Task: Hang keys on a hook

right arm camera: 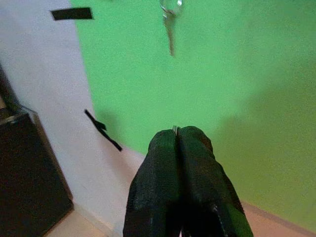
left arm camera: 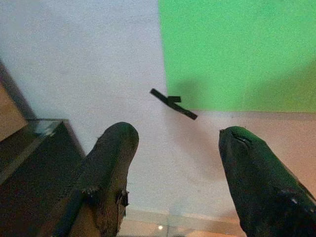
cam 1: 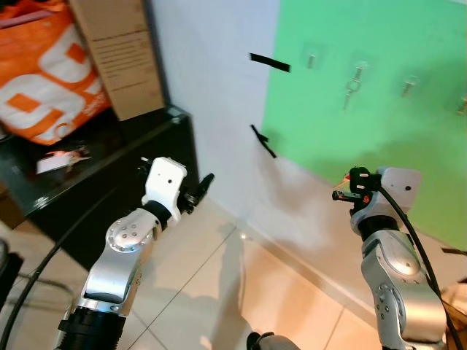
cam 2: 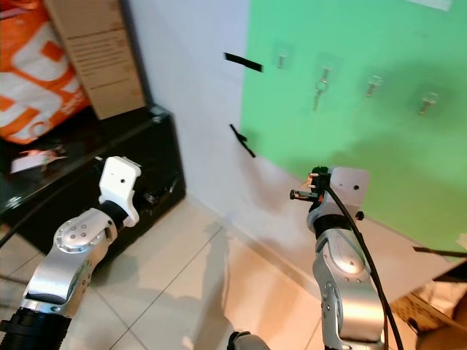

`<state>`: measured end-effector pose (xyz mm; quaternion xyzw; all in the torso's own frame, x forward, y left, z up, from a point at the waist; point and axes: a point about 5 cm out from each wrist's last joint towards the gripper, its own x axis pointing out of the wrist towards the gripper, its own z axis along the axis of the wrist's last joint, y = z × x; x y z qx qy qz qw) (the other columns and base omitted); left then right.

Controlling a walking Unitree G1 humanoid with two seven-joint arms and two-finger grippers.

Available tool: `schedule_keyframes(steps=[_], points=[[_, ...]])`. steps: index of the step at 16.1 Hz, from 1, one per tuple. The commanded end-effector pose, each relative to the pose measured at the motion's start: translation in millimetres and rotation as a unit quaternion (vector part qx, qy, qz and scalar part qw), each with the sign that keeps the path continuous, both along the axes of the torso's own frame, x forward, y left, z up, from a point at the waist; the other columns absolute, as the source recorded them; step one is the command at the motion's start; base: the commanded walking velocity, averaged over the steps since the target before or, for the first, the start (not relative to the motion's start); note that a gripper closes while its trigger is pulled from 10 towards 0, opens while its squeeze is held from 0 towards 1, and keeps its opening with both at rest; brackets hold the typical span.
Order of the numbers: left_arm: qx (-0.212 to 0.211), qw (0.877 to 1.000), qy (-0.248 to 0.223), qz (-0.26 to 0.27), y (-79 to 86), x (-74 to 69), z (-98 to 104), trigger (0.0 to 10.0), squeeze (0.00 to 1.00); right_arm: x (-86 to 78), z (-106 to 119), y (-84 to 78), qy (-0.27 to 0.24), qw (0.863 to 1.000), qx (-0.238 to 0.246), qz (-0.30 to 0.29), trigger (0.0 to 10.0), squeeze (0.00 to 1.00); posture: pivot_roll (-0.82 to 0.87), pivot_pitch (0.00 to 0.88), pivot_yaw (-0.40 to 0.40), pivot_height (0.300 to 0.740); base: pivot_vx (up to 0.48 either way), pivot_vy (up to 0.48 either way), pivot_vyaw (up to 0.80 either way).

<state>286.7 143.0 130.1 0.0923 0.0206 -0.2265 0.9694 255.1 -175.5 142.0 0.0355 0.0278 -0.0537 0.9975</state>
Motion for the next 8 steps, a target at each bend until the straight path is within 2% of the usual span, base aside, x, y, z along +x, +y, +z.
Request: schedule_keyframes(steps=[1, 4, 8], points=[[0.002, 1.0, 0.003, -0.001, 0.1, 1.3, 1.1, 10.0, 0.0, 2.2, 2.6, 1.2, -0.007, 1.0, 0.008, 0.004, 10.0, 0.0, -0.03, 0.0, 0.009, 0.74, 0.0, 0.0, -0.8], [0.029, 1.0, -0.008, 0.001, 0.8, 4.0, 0.4, 10.0, 0.0, 5.3, 3.2, 5.2, -0.016, 1.0, 0.023, 0.013, 10.0, 0.0, -0.02, 0.0, 0.006, 0.74, 0.0, 0.0, -0.8], [0.023, 1.0, -0.012, 0.005, -0.1, 6.3, 3.6, 10.0, 0.0, 8.3, 4.3, 4.0, -0.025, 0.999, 0.034, 0.008, 10.0, 0.0, -0.02, 0.0, 0.005, 0.74, 0.0, 0.0, -0.8]])
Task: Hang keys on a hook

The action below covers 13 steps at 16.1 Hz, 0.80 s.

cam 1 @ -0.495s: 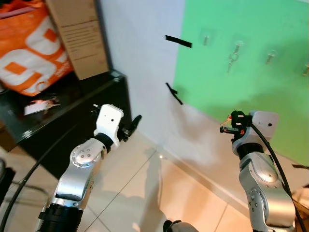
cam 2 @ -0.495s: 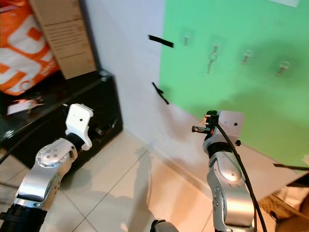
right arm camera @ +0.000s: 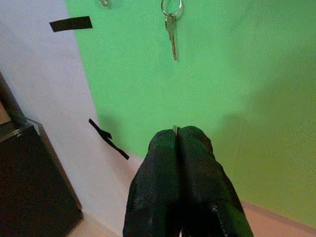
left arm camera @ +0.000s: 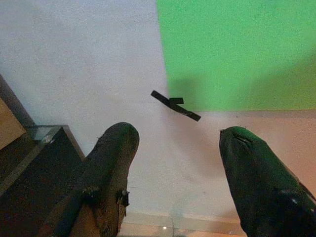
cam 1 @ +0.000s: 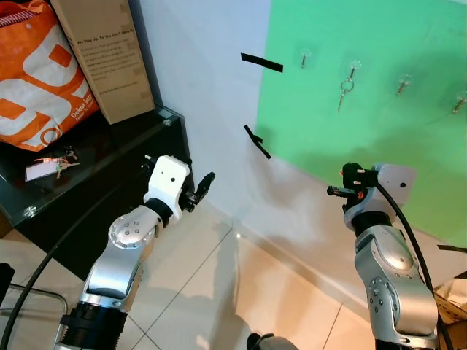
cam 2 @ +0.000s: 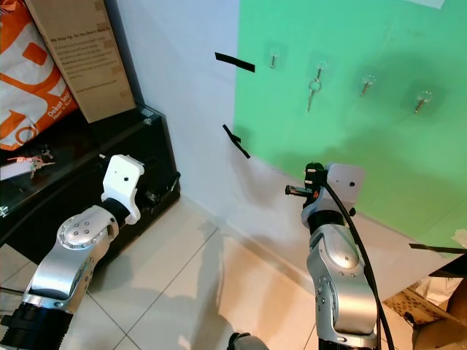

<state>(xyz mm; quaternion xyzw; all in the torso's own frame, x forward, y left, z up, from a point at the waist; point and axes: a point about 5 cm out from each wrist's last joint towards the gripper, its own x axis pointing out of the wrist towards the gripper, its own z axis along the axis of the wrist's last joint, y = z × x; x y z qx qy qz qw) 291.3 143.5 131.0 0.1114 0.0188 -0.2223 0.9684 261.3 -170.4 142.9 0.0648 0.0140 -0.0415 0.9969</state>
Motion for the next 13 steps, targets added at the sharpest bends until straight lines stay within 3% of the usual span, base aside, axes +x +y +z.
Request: schedule_keyframes(steps=[1, 5, 13], points=[[0.008, 1.0, -0.011, -0.006, -2.2, 2.2, 3.7, 10.0, 0.0, 3.1, 3.9, -1.4, -0.011, 1.0, 0.006, -0.004, 10.0, 0.0, -0.02, 0.0, 0.005, 0.74, 0.0, 0.0, -0.8], [0.005, 1.0, -0.014, -0.013, -4.3, 4.1, 5.0, 10.0, 0.0, 4.9, 3.7, 0.4, -0.014, 1.0, 0.01, -0.003, 10.0, 0.0, -0.02, 0.0, 0.009, 0.74, 0.0, 0.0, -0.8], [-0.005, 1.0, -0.011, -0.013, -5.5, 7.5, 5.7, 10.0, 0.0, 6.4, 6.3, -1.1, -0.02, 1.0, 0.007, -0.007, 10.0, 0.0, -0.03, 0.0, 0.027, 0.74, 0.273, 0.0, -0.8]])
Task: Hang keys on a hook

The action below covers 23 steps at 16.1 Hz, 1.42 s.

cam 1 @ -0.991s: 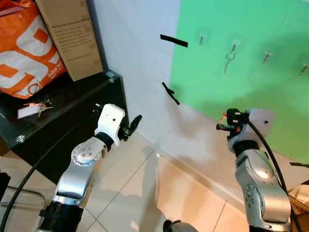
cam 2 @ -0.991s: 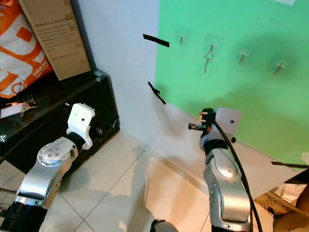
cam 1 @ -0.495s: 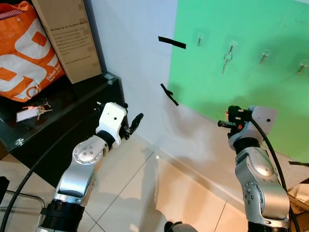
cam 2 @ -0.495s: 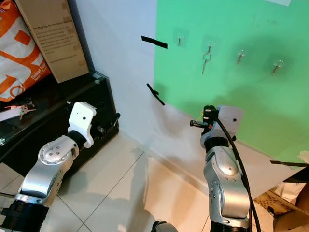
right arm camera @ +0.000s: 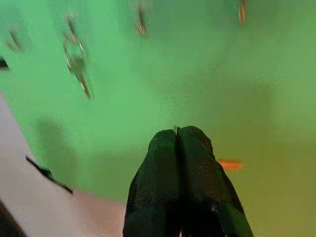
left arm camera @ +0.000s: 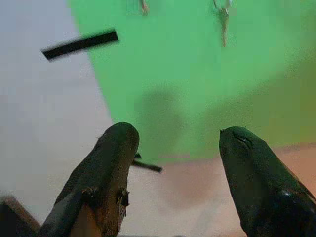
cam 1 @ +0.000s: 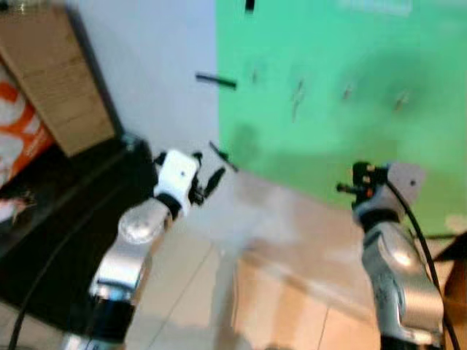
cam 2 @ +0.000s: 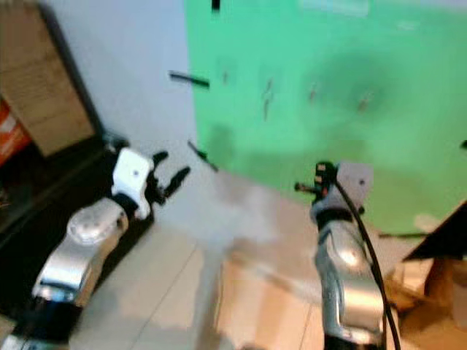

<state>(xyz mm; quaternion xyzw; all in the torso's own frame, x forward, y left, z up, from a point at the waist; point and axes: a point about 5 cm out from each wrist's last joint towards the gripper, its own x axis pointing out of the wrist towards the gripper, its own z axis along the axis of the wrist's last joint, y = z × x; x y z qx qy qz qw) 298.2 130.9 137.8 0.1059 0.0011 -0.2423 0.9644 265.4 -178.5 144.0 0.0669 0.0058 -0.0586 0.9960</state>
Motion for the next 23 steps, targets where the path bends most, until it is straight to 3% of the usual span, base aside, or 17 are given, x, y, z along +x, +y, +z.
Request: schedule_keyframes(steps=[1, 5, 11, 16, 20, 23], points=[[0.003, 1.0, 0.003, 0.01, 7.1, 0.6, -1.1, 10.0, 0.0, 2.3, 5.3, 7.0, -0.014, 1.0, 0.005, 0.011, 10.0, 0.0, -0.03, 0.0, 0.027, 0.74, 0.277, 0.0, -0.8], [0.001, 1.0, 0.003, 0.01, 6.9, 1.4, -1.0, 10.0, 0.0, 3.5, 6.4, 7.8, -0.017, 1.0, 0.004, 0.015, 10.0, 0.0, -0.03, 0.0, 0.023, 0.74, 0.279, 0.0, -0.8], [0.0, 1.0, 0.002, 0.01, 8.1, 1.6, -0.6, 10.0, 0.0, 10.6, 15.5, 18.7, -0.04, 0.997, 0.004, 0.066, 10.0, 0.0, -0.02, 0.0, 0.019, 0.74, 0.276, 0.0, -0.8], [-0.005, 1.0, 0.001, -0.021, 9.7, -4.7, 4.5, 10.0, 0.0, 12.1, 20.7, 38.4, -0.039, 0.98, 0.008, 0.194, 10.0, 0.0, 0.01, 0.0, -0.004, 0.74, 0.0, 0.0, 0.0], [0.003, 1.0, -0.001, -0.015, 16.7, -6.1, 7.4, 10.0, 0.0, 17.9, 25.7, 45.0, -0.049, 0.975, 0.021, 0.215, 10.0, 0.0, 0.02, 0.0, -0.009, 0.74, 0.0, 0.0, 0.0], [-0.002, 1.0, 0.005, -0.022, 14.4, -5.9, 8.1, 10.0, 0.0, 25.9, 24.0, 45.3, -0.038, 0.98, 0.044, 0.189, 10.0, 0.0, 0.01, 0.0, -0.007, 0.74, 0.0, 0.0, 0.0]])
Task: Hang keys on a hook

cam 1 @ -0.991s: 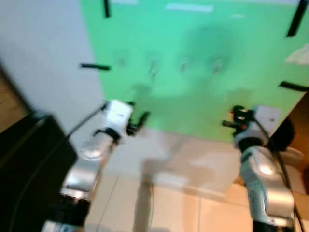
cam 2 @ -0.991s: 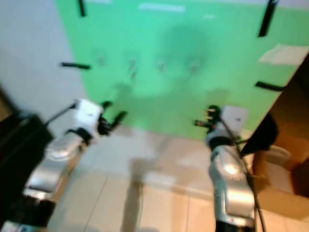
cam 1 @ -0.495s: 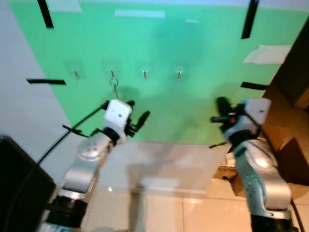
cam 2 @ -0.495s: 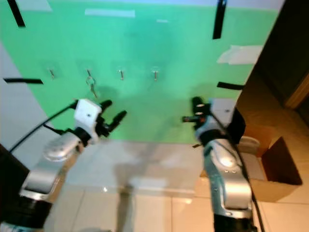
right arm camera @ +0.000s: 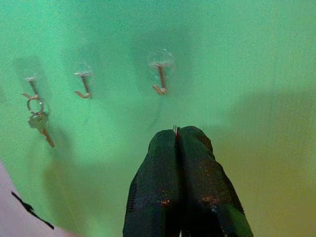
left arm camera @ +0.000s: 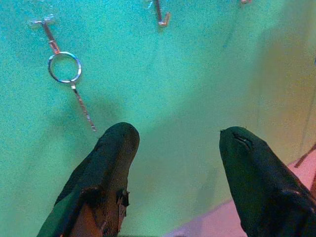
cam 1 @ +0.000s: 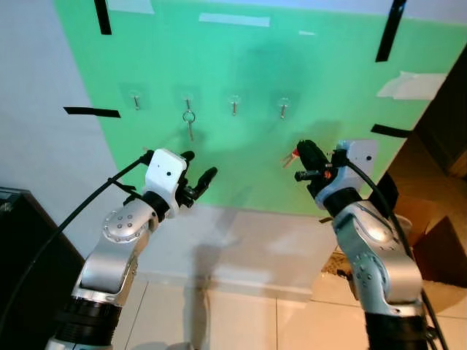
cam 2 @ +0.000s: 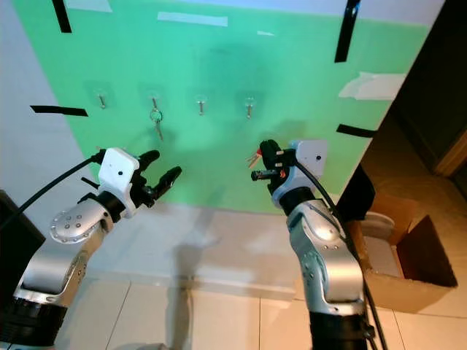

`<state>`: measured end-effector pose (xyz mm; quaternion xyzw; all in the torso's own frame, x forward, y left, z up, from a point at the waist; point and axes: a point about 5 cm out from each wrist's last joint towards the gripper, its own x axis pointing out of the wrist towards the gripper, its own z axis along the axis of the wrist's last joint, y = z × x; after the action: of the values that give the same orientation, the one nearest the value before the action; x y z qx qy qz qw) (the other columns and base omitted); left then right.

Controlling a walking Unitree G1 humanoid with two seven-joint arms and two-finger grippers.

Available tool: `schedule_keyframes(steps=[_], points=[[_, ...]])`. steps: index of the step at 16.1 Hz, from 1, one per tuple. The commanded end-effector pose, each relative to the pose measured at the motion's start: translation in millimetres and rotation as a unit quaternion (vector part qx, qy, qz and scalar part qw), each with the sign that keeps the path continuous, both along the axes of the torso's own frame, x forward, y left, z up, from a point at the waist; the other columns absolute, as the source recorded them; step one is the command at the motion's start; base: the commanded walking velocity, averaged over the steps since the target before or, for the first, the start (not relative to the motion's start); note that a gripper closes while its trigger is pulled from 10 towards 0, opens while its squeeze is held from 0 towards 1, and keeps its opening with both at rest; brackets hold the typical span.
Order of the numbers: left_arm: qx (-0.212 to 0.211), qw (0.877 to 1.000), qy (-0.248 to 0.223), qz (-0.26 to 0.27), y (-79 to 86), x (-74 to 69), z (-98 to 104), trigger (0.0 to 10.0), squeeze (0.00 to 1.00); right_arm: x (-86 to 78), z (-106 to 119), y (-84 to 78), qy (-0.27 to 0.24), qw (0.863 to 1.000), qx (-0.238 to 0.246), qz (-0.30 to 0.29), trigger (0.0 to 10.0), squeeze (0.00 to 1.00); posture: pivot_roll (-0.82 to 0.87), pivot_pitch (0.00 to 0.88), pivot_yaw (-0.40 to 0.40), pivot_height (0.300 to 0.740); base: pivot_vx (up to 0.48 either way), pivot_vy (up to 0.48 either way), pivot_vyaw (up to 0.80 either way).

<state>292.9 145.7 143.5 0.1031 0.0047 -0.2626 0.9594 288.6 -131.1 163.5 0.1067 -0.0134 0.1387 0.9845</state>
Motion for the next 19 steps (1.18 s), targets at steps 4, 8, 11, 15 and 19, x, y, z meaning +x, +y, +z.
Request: schedule_keyframes(steps=[4, 8, 11, 15, 19], points=[[-0.001, 0.994, 0.007, -0.107, -9.3, -7.7, 14.0, 10.0, 0.0, 19.5, 9.8, 7.0, 0.007, 0.999, 0.032, 0.025, 10.0, 0.0, 0.01, 0.0, -0.002, 0.74, 0.0, 0.0, 0.0], [0.004, 0.987, 0.023, -0.157, -8.0, -10.2, 20.9, 10.0, 0.0, 45.4, 17.6, 15.3, 0.013, 0.998, 0.048, 0.035, 10.0, 0.0, 0.01, 0.0, 0.0, 0.74, 0.0, 0.0, 0.0], [0.008, 0.98, 0.035, -0.197, -11.5, -15.6, 22.8, 10.0, 0.0, 57.8, 27.2, 16.1, 0.005, 0.998, 0.058, 0.027, 10.0, 0.0, 0.01, 0.0, 0.002, 0.74, 0.0, 0.0, 0.0], [0.007, 0.98, 0.032, -0.199, -12.2, -14.0, 24.0, 10.0, 0.0, 62.1, 29.6, 15.7, -0.006, 0.998, 0.064, 0.025, 10.0, 0.0, 0.01, 0.0, 0.002, 0.74, 0.0, 0.0, 0.0], [0.006, 0.979, 0.034, -0.202, -13.2, -13.6, 24.3, 10.0, 0.0, 64.3, 32.7, 17.1, -0.015, 0.997, 0.074, 0.034, 10.0, 0.0, 0.01, 0.0, 0.004, 0.74, 0.0, 0.0, 0.0]])
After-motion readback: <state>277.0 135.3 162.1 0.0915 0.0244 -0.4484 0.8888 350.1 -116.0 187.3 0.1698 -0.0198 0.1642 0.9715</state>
